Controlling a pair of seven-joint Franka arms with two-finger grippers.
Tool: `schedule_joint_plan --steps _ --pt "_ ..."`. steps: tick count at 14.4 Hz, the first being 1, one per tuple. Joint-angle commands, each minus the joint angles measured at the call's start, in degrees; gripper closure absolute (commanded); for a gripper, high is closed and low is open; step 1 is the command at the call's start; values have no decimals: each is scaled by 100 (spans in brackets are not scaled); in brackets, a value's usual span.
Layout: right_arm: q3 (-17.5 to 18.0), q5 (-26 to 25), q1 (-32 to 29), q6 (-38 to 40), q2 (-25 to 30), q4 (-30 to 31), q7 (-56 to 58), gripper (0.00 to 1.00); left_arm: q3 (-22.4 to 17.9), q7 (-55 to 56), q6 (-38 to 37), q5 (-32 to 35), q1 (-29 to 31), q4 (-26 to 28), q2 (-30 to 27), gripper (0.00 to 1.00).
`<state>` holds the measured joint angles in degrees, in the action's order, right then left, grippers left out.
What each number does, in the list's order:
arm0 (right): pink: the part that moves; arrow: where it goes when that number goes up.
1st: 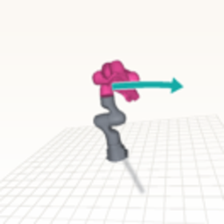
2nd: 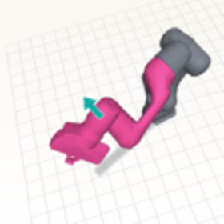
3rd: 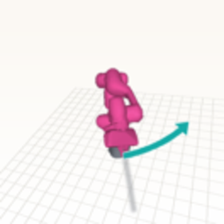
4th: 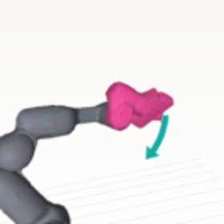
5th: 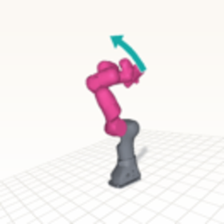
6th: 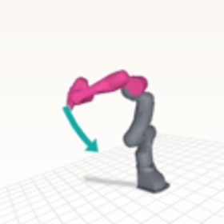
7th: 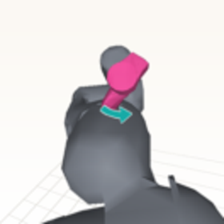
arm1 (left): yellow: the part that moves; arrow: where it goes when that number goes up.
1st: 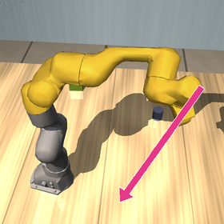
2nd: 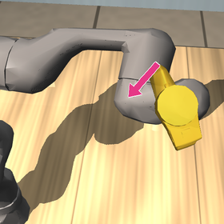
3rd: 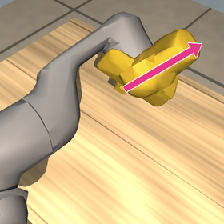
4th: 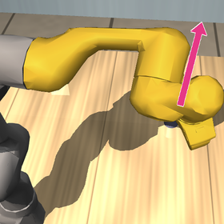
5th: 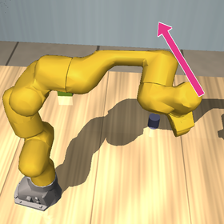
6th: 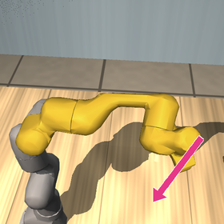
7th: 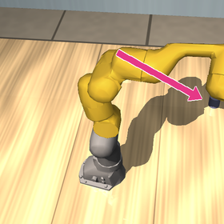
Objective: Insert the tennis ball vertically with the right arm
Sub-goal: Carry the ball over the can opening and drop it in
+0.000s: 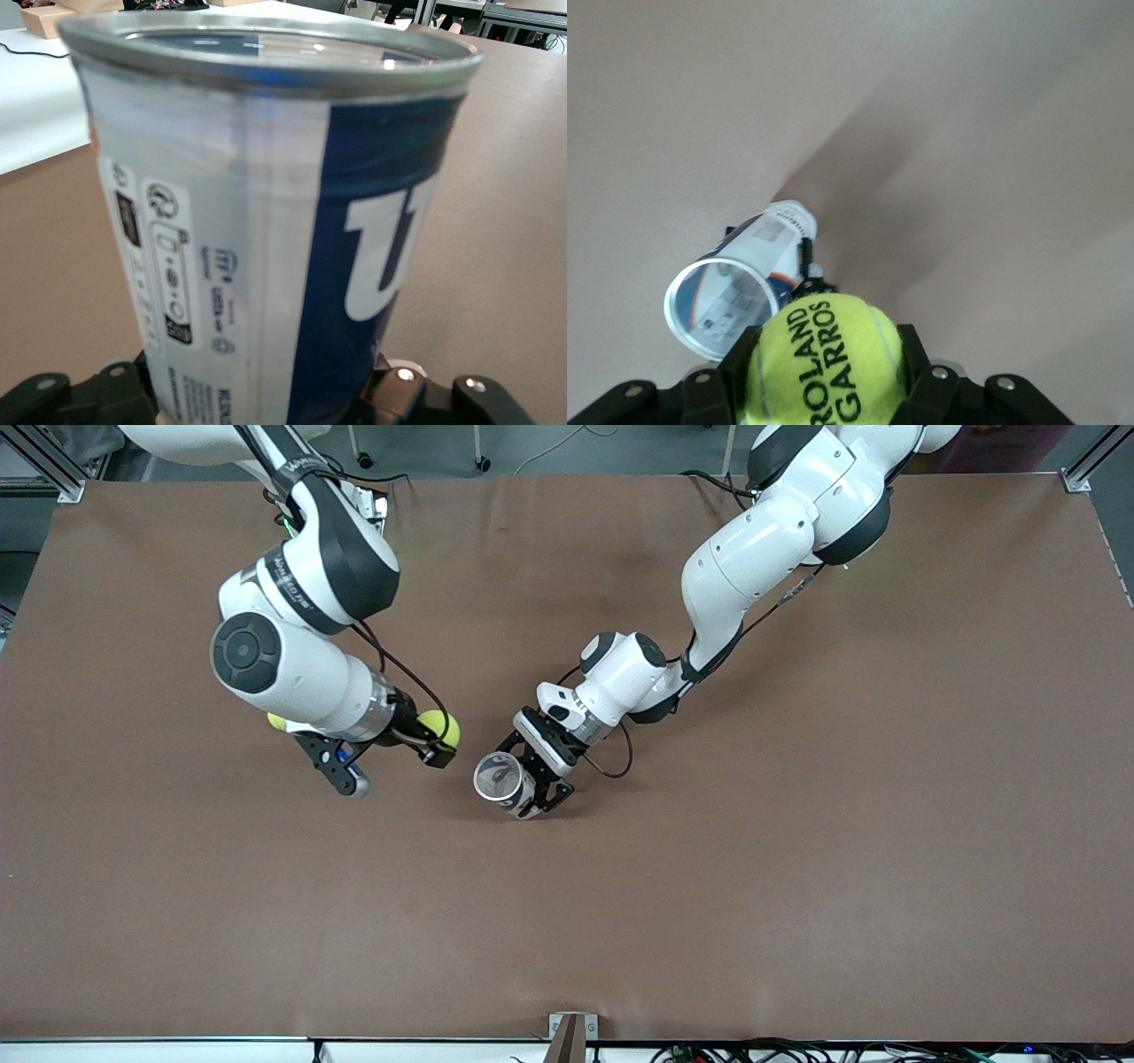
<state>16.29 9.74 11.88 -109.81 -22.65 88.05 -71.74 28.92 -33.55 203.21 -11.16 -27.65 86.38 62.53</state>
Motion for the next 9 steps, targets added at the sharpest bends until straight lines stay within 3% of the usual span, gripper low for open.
schedule_joint_plan --steps 1,4,9 --pt "-38 37 217 38 -686 -839 -663 100 -26 -38 43 -53 -3 107 23 21" --pt "-73 -8 385 -40 -1030 -1219 -912 100 -26 -38 43 -53 -3 133 31 21" --pt "-82 -25 420 -515 -1267 -1220 -1000 100 -26 -38 43 -53 -3 133 23 21"
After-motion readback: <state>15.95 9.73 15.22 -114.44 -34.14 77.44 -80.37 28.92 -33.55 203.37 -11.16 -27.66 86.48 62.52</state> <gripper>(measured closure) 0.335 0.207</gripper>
